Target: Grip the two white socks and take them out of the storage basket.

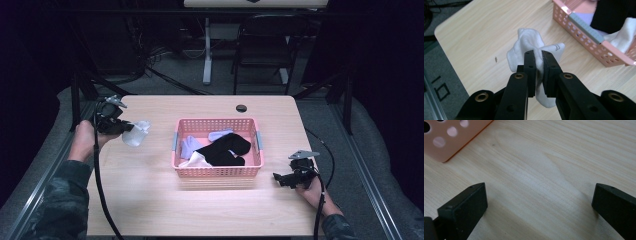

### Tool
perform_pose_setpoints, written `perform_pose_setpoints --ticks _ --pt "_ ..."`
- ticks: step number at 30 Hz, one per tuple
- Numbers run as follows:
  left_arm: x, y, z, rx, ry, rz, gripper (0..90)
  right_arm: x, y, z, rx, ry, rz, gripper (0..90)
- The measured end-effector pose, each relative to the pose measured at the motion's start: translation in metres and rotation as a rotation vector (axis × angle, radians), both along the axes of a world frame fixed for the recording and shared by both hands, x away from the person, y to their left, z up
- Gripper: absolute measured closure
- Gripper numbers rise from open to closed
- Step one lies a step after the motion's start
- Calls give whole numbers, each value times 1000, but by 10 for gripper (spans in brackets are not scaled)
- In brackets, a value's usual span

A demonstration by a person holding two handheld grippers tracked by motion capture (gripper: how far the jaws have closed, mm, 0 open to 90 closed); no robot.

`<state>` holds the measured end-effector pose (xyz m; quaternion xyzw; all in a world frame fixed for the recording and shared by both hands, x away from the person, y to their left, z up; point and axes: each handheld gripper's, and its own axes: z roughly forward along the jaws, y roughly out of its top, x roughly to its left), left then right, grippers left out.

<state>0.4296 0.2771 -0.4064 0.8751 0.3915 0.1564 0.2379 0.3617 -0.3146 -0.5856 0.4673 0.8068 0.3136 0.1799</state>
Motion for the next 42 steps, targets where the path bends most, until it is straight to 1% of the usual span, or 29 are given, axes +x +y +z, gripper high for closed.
perform_pose_setpoints --ticks 3,7,10,14,16,20,24,26,27,30,33,35,38,42 --pt "-1 9 -13 -2 20 29 830 0 0 0 0 0 0 0" --pt "-2 20 -31 -21 55 59 830 0 0 0 1 0 0 0" --pt "-2 26 -45 -17 86 84 830 0 0 0 0 -1 0 0" --pt "-2 35 -65 -40 125 112 830 0 0 0 0 -1 0 0" --pt "-3 38 -75 -39 141 124 828 0 0 0 0 -1 0 0" --pt "-4 44 -93 -55 187 154 827 0 0 0 0 0 0 0" --pt "-6 47 -105 -61 213 168 820 0 0 0 0 -1 0 0" --pt "-6 49 -107 -70 221 170 806 0 0 0 1 2 -1 0" --pt "-6 49 -107 -75 225 173 783 0 0 0 0 0 -1 0" --pt "-7 51 -105 -86 232 159 679 0 0 0 0 0 -1 0" --pt "-10 51 -100 -91 210 171 523 0 0 0 1 0 -1 0" --pt "-12 51 -97 -91 187 181 421 0 0 0 0 0 -1 0" --pt "-15 50 -90 -102 162 181 324 0 0 0 1 0 -1 0" --pt "-19 44 -77 -104 125 164 198 0 0 0 0 0 -1 0"
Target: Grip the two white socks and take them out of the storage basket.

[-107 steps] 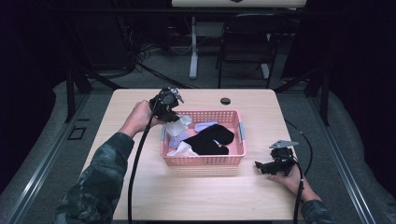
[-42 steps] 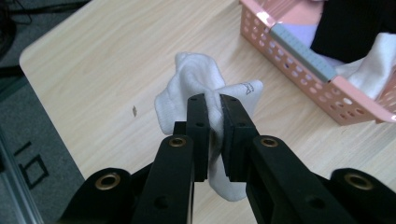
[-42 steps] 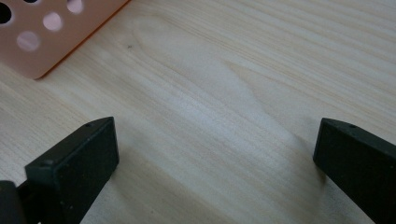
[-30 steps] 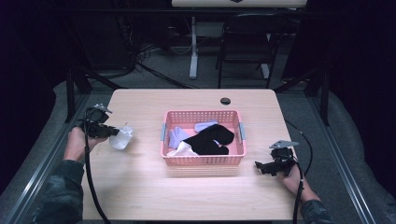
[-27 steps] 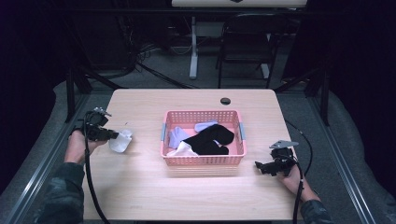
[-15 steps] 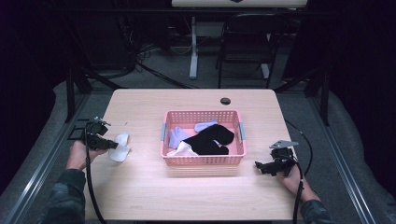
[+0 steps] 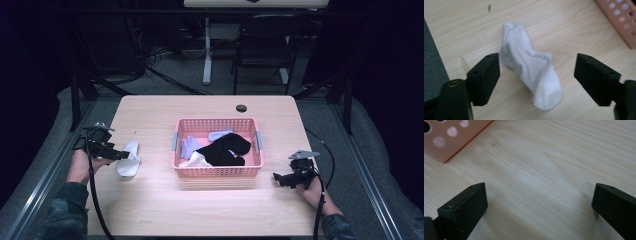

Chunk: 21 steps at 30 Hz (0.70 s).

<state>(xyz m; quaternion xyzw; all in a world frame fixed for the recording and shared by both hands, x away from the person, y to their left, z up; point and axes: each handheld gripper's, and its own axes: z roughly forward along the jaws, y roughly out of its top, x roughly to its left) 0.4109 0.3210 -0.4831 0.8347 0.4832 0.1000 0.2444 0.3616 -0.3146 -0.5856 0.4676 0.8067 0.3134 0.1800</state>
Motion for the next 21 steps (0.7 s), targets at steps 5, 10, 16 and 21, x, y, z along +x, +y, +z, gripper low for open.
perform_pose_setpoints --ticks 5,10,16,21 --pt "-2 -14 17 -12 -51 -28 139 0 0 0 1 0 0 0" --pt "-3 -32 30 -18 -82 -58 73 0 0 0 1 1 -1 0" --pt "-2 -54 41 -39 -110 -93 0 0 0 0 2 1 -1 0" --pt "2 -71 46 -67 -117 -123 0 0 0 0 1 0 0 0"
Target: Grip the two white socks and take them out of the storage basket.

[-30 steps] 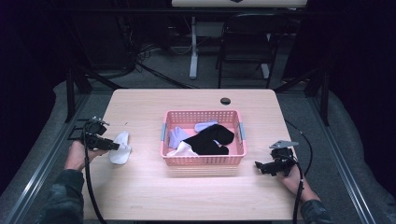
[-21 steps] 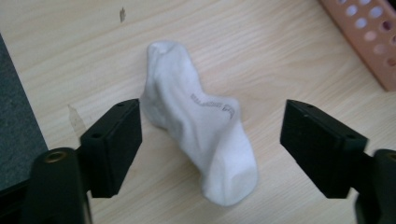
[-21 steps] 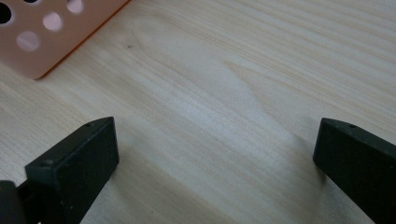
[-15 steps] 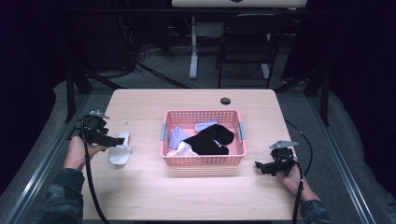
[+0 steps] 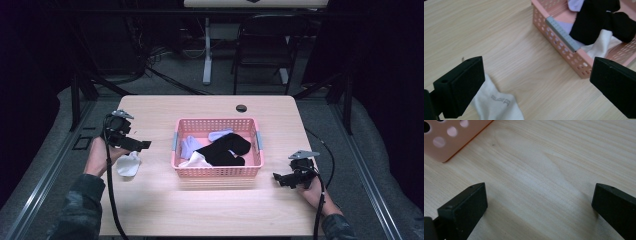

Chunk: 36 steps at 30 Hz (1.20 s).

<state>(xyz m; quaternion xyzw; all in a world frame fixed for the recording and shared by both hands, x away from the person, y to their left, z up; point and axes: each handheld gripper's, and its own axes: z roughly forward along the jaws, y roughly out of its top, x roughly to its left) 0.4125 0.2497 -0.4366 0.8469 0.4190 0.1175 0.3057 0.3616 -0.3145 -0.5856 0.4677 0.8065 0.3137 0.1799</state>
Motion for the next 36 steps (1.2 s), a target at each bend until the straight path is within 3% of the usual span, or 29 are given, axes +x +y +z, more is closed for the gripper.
perform_pose_setpoints --ticks 21,36 --pt "14 -76 -14 5 38 -143 26 0 0 0 0 2 -1 0" --pt "20 -111 -25 0 101 -215 134 0 0 0 0 0 0 0"
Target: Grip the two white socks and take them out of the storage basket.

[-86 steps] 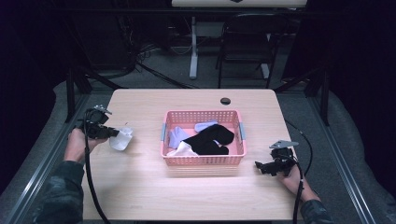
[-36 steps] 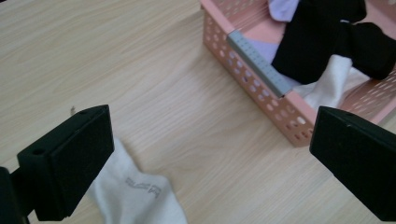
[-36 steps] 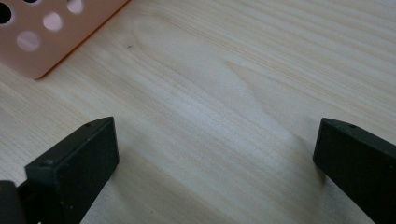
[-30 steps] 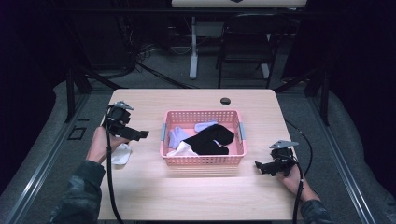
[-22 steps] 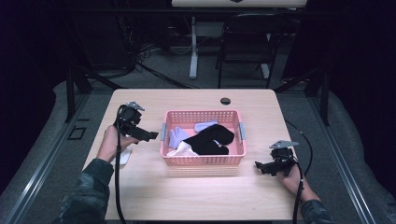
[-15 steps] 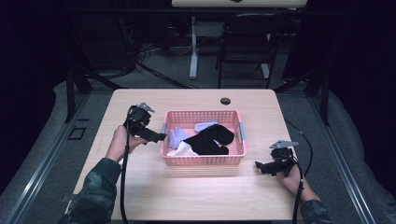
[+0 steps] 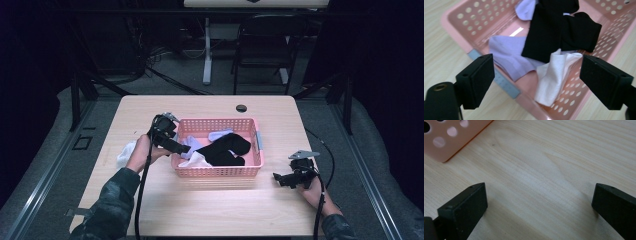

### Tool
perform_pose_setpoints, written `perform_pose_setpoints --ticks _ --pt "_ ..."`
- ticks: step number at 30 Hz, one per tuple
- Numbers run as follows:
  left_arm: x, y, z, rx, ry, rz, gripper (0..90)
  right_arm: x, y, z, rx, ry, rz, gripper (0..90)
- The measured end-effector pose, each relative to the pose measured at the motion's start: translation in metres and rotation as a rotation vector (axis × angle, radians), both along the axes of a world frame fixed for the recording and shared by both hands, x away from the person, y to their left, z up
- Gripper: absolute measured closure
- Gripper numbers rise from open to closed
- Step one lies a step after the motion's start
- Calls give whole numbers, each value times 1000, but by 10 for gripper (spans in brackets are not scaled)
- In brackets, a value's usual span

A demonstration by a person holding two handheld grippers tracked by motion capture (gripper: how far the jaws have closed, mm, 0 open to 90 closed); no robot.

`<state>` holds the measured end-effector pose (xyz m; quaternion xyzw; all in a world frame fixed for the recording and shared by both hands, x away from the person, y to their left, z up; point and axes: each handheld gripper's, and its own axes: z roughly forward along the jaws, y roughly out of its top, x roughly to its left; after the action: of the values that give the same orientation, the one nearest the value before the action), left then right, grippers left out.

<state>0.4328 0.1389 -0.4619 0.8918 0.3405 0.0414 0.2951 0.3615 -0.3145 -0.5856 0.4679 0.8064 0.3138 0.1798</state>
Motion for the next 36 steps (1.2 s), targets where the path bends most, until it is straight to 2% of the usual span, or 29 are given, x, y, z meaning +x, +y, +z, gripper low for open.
perform_pose_setpoints --ticks 6,9,15,18,19,24,27,33,36 --pt "1 -20 -12 42 38 -32 184 0 0 0 0 2 1 0" --pt "2 -27 -17 50 63 -34 228 0 0 0 2 -1 -1 0" --pt "4 -36 -26 78 127 -42 298 0 0 0 1 0 0 0" --pt "6 -38 -29 77 146 -48 343 0 0 0 2 0 1 0" --pt "6 -38 -31 88 151 -44 362 0 0 0 1 0 0 0" --pt "2 -42 -37 139 134 -44 493 0 0 0 3 0 1 0" --pt "1 -44 -43 146 151 -48 572 0 0 0 2 0 1 0" --pt "-1 -45 -43 152 129 -60 772 0 0 0 2 0 1 0" --pt "-1 -43 -41 144 119 -76 838 0 0 0 3 0 1 0"
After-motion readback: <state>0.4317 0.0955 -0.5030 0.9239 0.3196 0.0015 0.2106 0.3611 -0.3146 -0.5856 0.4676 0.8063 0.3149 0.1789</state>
